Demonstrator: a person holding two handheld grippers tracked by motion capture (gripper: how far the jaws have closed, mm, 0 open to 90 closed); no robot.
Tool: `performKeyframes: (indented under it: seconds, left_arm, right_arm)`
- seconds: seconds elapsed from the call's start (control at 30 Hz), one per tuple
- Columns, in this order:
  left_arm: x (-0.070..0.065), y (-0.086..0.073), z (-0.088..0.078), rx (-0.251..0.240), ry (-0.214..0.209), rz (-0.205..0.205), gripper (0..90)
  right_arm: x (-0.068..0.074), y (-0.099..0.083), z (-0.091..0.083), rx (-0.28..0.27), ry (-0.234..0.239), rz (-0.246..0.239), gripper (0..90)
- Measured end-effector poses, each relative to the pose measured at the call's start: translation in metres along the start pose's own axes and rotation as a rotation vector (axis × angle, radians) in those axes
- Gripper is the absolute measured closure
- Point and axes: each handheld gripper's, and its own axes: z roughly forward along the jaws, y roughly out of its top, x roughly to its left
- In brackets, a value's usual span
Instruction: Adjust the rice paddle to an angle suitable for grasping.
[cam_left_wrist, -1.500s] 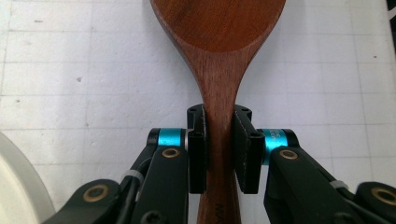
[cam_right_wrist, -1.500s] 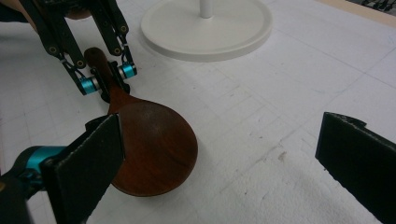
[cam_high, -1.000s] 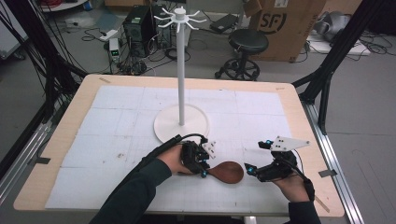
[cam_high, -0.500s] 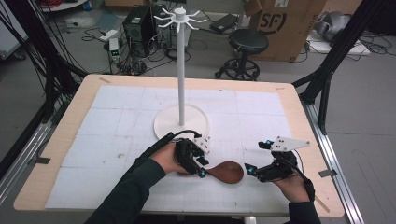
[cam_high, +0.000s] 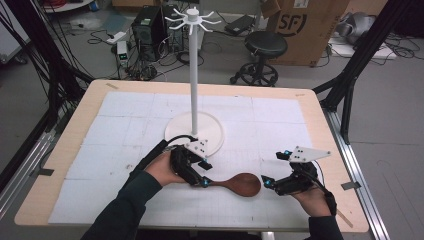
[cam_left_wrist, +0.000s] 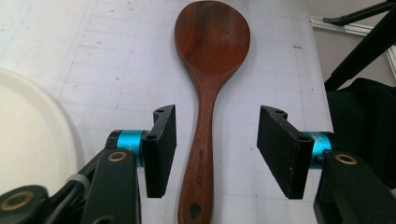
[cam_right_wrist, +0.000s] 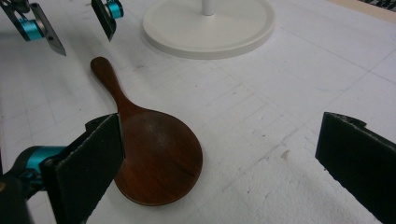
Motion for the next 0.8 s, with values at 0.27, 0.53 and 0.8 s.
performKeyframes:
  seconds: [0.27, 0.53, 0.8]
  left_arm:
    - [-0.001, -0.03, -0.019, 0.022, 0.041, -0.043, 48.8]
    - [0.0, -0.053, -0.022, 0.094, 0.057, -0.068, 51.6]
    - [0.001, -0.058, -0.014, 0.156, 0.065, -0.07, 61.3]
  right_arm:
    - [0.0, 0.0, 0.0, 0.0, -0.003, -0.002, 0.3]
    - [0.0, 0.001, 0.001, 0.0, -0.003, 0.0, 0.3]
    - [-0.001, 0.001, 0.001, -0.006, -0.002, -0.002, 0.3]
